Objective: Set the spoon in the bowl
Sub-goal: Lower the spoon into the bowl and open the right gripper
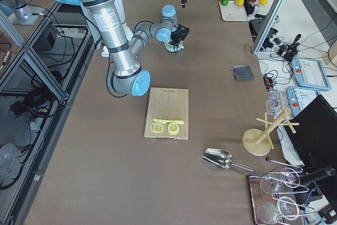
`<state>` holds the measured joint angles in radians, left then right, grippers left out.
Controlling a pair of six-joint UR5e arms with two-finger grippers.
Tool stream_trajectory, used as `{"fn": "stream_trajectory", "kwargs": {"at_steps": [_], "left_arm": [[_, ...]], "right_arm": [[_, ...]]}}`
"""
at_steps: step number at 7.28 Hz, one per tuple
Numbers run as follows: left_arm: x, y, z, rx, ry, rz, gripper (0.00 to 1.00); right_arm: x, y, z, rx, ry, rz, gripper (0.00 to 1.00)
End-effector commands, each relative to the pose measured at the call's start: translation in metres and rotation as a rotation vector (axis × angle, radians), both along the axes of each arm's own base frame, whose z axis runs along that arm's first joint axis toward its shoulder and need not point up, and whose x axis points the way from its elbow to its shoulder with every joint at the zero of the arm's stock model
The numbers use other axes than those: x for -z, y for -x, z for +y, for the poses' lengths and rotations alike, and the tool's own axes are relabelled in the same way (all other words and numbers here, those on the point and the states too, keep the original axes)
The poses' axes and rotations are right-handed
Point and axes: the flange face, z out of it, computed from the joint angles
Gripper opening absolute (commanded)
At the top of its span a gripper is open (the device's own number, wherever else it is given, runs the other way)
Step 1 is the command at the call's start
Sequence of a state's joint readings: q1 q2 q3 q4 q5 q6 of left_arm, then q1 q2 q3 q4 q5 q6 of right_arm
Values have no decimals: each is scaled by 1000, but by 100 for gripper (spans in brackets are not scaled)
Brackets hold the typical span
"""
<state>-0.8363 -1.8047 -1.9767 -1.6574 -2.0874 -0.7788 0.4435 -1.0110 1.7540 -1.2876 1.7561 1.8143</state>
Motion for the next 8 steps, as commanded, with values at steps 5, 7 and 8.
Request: {"fn": "stream_trajectory", "kwargs": {"at_steps": [5, 7, 8], "left_arm": [[-133, 198, -20, -94, -107, -99, 97], [-169, 258, -7, -98, -129, -110, 97], [-176, 265, -9, -90, -120, -115, 97]], "right_arm": [[-148, -269, -95, 251, -182, 114, 100], [-269, -407, -106, 350, -305, 223, 100], [-328, -465, -112, 399, -343, 227, 100]]}}
